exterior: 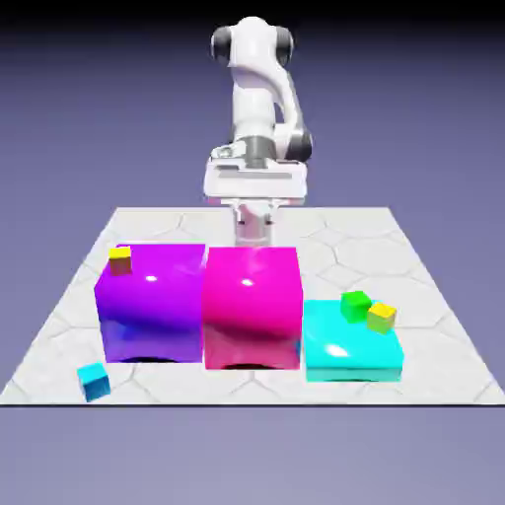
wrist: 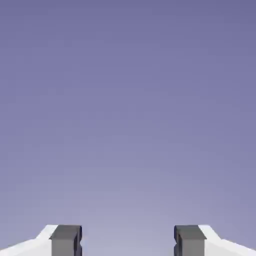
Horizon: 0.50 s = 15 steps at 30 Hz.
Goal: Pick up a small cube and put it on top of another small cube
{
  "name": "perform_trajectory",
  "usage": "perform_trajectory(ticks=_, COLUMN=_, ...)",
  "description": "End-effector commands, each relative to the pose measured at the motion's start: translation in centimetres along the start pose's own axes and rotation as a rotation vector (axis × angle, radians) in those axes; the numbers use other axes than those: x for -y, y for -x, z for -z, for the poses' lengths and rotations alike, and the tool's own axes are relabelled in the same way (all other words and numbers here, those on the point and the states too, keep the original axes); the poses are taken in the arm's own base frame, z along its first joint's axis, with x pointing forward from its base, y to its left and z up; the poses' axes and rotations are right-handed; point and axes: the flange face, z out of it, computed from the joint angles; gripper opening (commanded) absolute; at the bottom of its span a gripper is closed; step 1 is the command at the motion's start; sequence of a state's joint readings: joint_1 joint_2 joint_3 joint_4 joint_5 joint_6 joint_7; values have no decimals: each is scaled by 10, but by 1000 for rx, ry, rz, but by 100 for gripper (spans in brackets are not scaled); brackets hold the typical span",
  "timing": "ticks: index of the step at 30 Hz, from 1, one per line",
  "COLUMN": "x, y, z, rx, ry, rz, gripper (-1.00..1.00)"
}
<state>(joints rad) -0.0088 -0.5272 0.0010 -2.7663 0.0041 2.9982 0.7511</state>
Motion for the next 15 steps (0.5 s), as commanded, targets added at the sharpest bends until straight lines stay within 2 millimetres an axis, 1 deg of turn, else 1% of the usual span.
perform_trajectory(ticks=1, x=0, y=-10, z=-8, rx=15, ry=29, rz=-24, gripper=0)
perform_trajectory(ticks=5, x=-7, y=-49, z=-42, rx=78, ry=144, rz=-122, gripper=0)
perform_trajectory(ticks=8, x=-17, y=-77, z=-69, rx=126, ry=227, rz=-199, gripper=0)
perform_trajectory(ticks=11, x=-31, y=-103, z=-96, rx=175, ry=307, rz=-278, gripper=0)
perform_trajectory(ticks=15, x=-58, y=-136, z=-133, rx=243, ry=409, rz=-387, gripper=0)
